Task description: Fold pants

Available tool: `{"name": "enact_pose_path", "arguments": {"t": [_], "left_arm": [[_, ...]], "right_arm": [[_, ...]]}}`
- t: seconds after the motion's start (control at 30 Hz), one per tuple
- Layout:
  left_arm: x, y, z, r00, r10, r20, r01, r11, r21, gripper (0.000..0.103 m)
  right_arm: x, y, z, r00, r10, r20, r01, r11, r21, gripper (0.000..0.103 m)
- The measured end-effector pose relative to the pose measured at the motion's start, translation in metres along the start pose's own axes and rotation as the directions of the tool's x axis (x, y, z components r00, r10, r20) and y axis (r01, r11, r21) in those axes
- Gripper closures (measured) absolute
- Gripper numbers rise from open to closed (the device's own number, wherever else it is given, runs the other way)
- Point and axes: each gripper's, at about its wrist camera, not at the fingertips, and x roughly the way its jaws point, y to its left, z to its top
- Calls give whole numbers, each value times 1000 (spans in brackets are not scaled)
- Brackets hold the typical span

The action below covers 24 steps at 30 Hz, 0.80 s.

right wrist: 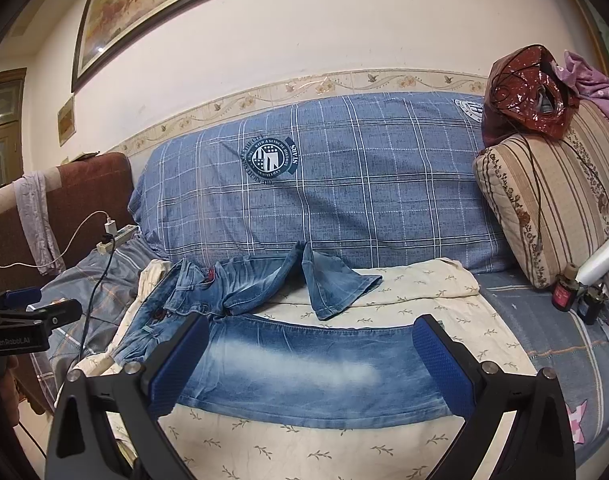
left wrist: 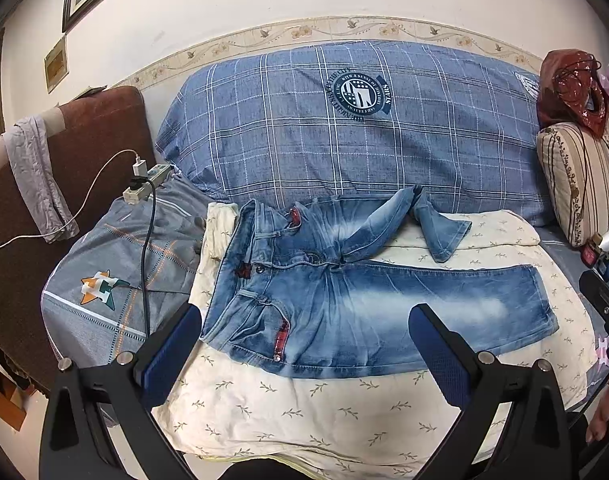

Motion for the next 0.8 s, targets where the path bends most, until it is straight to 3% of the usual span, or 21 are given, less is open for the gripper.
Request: {"name": "enact_pose_path", "arguments": {"t": [0.8], "left_arm": [[26,6,-5,999,9,-50,-9,1000,-1,0]], "right_arm": [[16,-5,-6,999,-10,-39,11,1000,4,0]]}}
